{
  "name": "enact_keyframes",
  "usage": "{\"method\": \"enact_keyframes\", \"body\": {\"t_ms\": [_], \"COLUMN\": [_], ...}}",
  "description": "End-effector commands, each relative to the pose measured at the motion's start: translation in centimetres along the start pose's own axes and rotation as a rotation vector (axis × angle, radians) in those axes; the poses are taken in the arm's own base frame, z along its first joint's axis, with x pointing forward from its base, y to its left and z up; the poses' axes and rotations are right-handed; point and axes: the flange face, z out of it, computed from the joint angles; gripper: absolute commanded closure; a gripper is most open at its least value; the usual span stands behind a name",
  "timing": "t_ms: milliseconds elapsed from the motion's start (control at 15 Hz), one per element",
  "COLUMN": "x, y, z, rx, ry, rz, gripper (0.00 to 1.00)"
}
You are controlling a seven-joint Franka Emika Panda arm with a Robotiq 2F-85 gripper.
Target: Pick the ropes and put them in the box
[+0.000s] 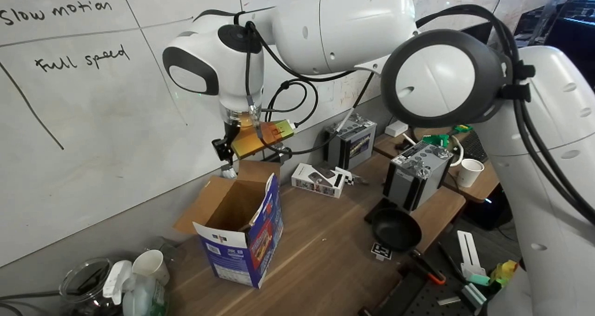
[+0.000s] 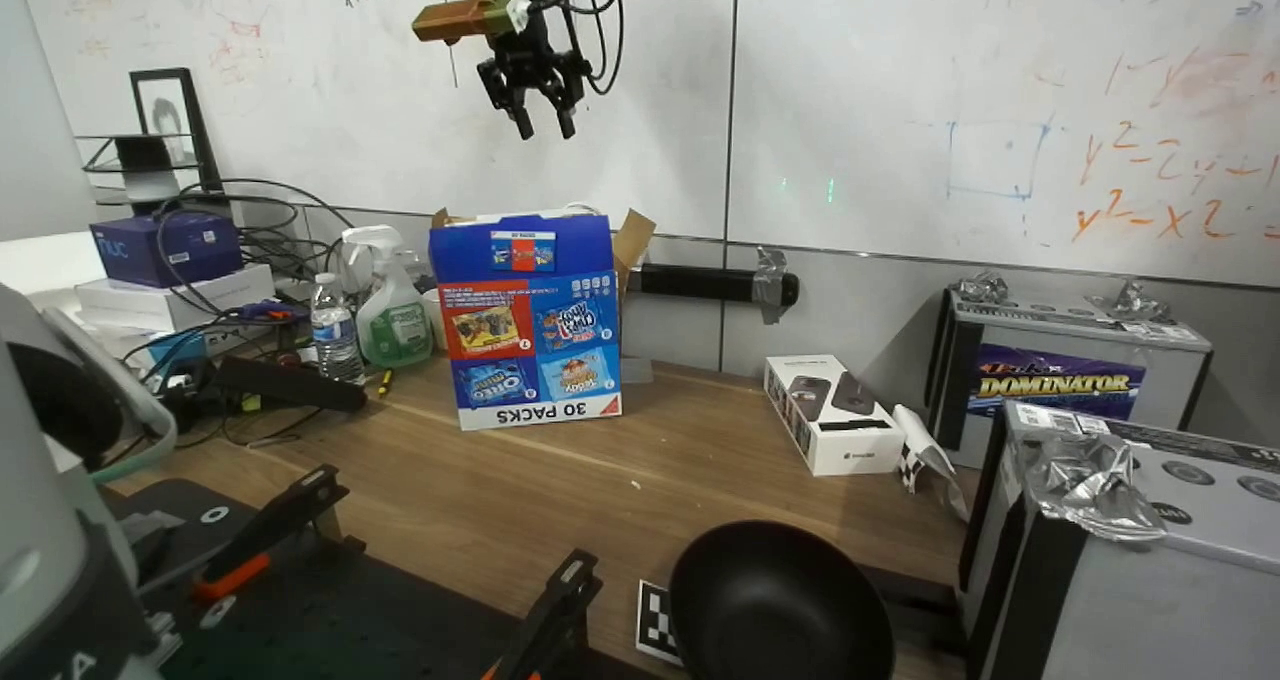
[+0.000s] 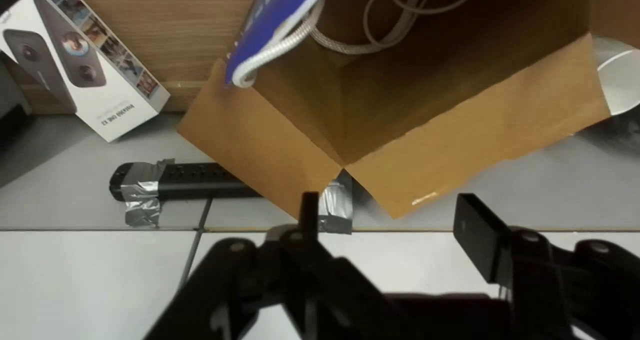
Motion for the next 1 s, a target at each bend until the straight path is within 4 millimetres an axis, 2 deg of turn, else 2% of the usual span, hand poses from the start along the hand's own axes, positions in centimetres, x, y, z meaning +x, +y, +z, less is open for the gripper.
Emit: {"method": "enact_keyframes", "body": {"t_ms": [0, 267, 400, 533, 933], "x": [-3.6, -7.6, -8.5, -8.4, -6.1], "y": [2.3, 4.2, 4.6, 5.4, 7.5], "z": [-1.1, -1.6, -2.1, -1.9, 0.2], "rx": [-0.105, -0.184, -0.197, -0.219, -0.250], "ry": [-0.062, -0.130, -0.140, -0.147, -0.161], "rz": [0.025, 0.017, -0.003, -0.001, 0.051], "gripper": [0.00, 0.00, 0.00, 0.00, 0.00]}}
